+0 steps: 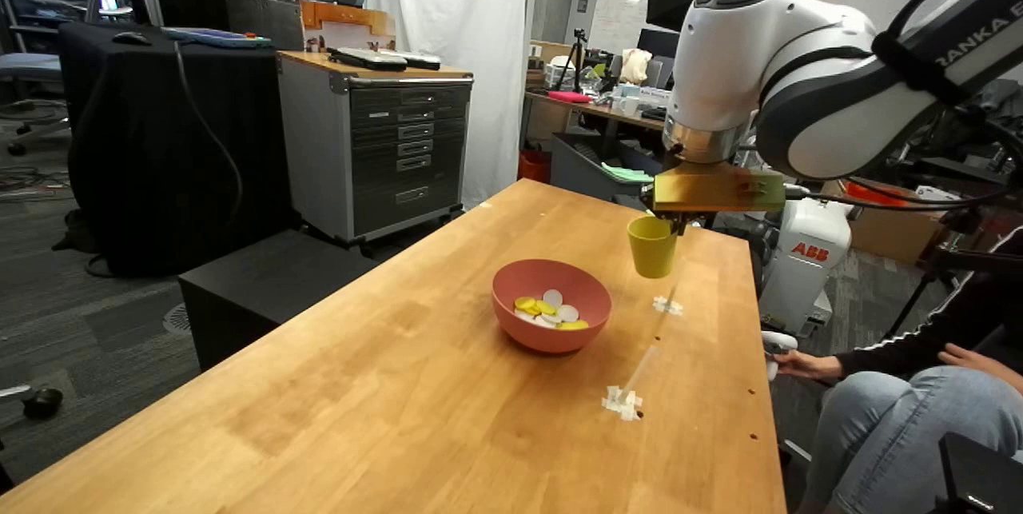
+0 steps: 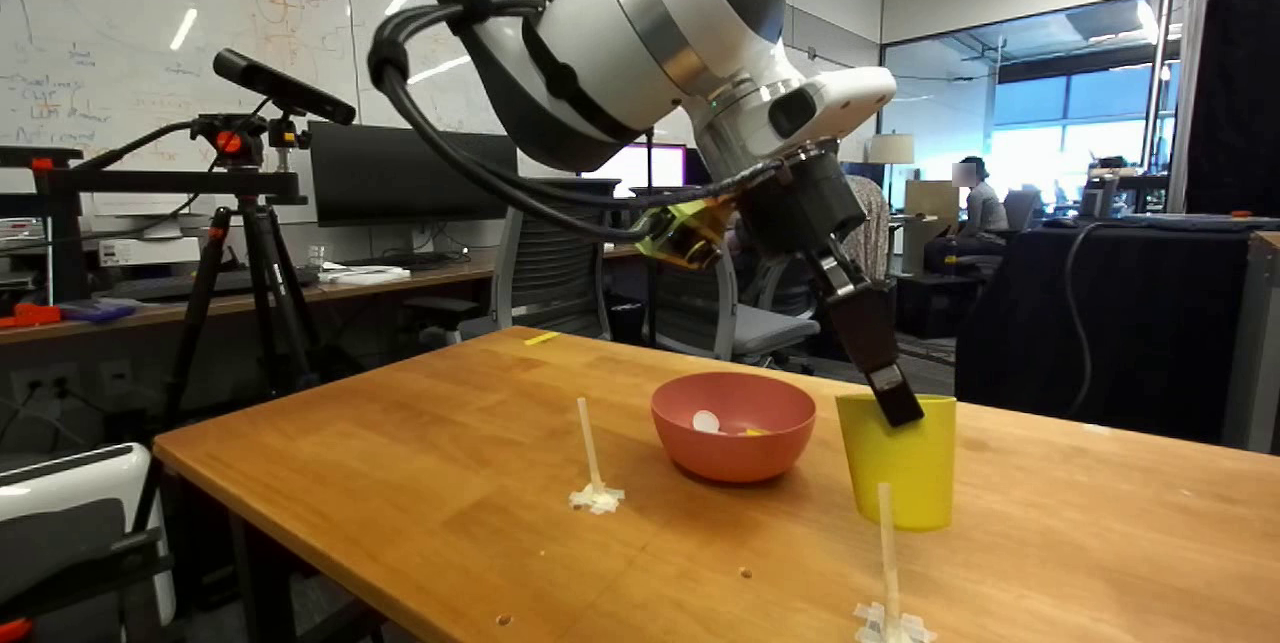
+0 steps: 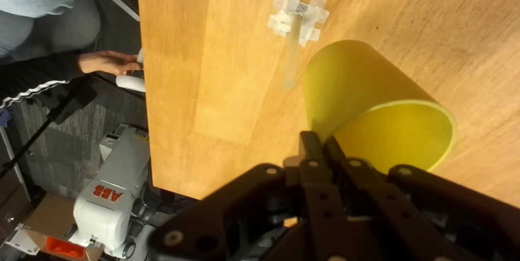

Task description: Pour the contents in the yellow cup into the pink bowl

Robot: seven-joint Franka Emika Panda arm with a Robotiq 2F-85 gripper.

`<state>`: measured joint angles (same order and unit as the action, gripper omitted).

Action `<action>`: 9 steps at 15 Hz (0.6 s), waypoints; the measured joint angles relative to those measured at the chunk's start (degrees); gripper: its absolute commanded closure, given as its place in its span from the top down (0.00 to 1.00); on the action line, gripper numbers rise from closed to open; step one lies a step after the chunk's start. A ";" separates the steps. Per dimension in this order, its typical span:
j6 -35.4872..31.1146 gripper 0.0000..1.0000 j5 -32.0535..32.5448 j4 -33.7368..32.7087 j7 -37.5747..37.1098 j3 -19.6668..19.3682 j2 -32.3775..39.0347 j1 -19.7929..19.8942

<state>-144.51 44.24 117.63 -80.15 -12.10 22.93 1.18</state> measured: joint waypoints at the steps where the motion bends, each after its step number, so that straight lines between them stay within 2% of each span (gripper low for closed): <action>1: -0.14 0.01 0.00 -0.44 0.03 -0.07 0.72 0.00; 9: -2.92 0.01 0.00 -5.52 1.24 -1.61 6.69 0.11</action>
<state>-147.43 44.24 112.11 -78.91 -13.71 29.62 1.29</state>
